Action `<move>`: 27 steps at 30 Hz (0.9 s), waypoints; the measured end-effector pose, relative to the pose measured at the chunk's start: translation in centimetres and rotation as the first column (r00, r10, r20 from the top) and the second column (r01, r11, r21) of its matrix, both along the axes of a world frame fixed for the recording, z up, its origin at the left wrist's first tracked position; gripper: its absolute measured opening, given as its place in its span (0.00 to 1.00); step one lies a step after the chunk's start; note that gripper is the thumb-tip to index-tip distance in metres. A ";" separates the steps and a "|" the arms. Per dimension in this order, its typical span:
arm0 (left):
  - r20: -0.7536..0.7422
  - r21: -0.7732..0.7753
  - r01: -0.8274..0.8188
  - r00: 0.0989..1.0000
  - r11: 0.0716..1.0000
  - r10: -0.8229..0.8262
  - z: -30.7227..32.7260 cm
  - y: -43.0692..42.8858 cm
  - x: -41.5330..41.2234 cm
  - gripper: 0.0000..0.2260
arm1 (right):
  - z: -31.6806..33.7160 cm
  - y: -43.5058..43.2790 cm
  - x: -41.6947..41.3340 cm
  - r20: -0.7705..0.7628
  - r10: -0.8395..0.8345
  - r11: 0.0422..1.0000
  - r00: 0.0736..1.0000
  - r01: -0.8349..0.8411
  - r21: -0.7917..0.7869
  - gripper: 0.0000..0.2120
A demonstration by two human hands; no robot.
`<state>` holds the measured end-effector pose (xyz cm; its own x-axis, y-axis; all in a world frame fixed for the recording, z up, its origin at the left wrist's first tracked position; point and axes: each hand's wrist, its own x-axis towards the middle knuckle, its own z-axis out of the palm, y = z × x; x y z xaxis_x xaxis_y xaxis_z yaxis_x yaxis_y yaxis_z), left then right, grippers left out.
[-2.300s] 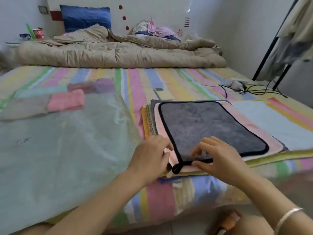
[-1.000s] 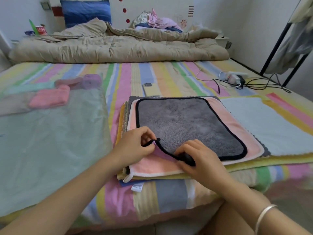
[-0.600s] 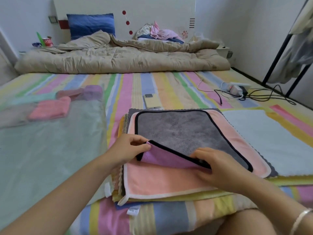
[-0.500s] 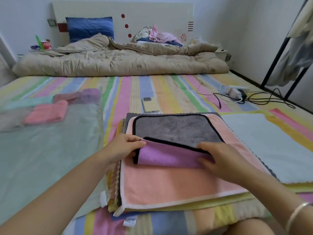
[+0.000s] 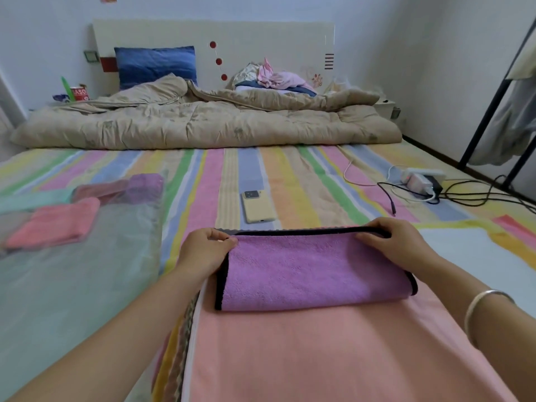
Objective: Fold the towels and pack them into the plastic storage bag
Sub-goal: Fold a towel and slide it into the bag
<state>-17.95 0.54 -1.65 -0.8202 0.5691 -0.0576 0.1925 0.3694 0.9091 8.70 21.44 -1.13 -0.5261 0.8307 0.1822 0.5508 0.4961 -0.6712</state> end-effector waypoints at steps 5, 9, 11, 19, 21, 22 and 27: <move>-0.220 -0.123 0.008 0.975 0.992 -0.035 -1.3 0.8 -1.6 0.08 | -1.4 1.7 -1.4 0.010 -0.053 0.998 0.999 0.054 -0.025 0.04; -0.633 -0.443 -0.137 0.748 0.886 -0.200 -0.4 0.6 -0.1 0.07 | -1.6 1.0 -2.1 0.231 -0.155 0.968 0.961 0.101 0.228 0.10; -0.770 -0.517 -0.245 0.552 0.820 -0.320 0.4 1.0 1.5 0.12 | -1.7 -0.3 -2.7 0.282 -0.257 0.875 0.924 0.099 0.473 0.17; -0.629 -0.687 0.197 0.319 0.699 -0.708 -2.6 2.2 6.5 0.38 | -4.1 -10.5 -5.4 0.541 0.046 0.976 0.840 -0.154 0.156 0.43; -0.618 -0.679 0.191 0.371 0.708 -0.693 -4.2 2.1 5.4 0.38 | -4.3 -8.9 -4.3 0.559 0.034 0.974 0.829 -0.153 0.167 0.42; -0.622 -0.673 0.183 0.384 0.717 -0.682 -4.4 2.1 5.2 0.38 | -4.2 -7.8 -3.8 0.576 0.011 0.976 0.818 -0.133 0.171 0.39; -0.627 -0.674 0.167 0.387 0.720 -0.677 -4.7 2.1 5.4 0.43 | -3.4 -6.8 -1.8 0.545 -0.160 0.955 0.823 -0.011 0.297 0.34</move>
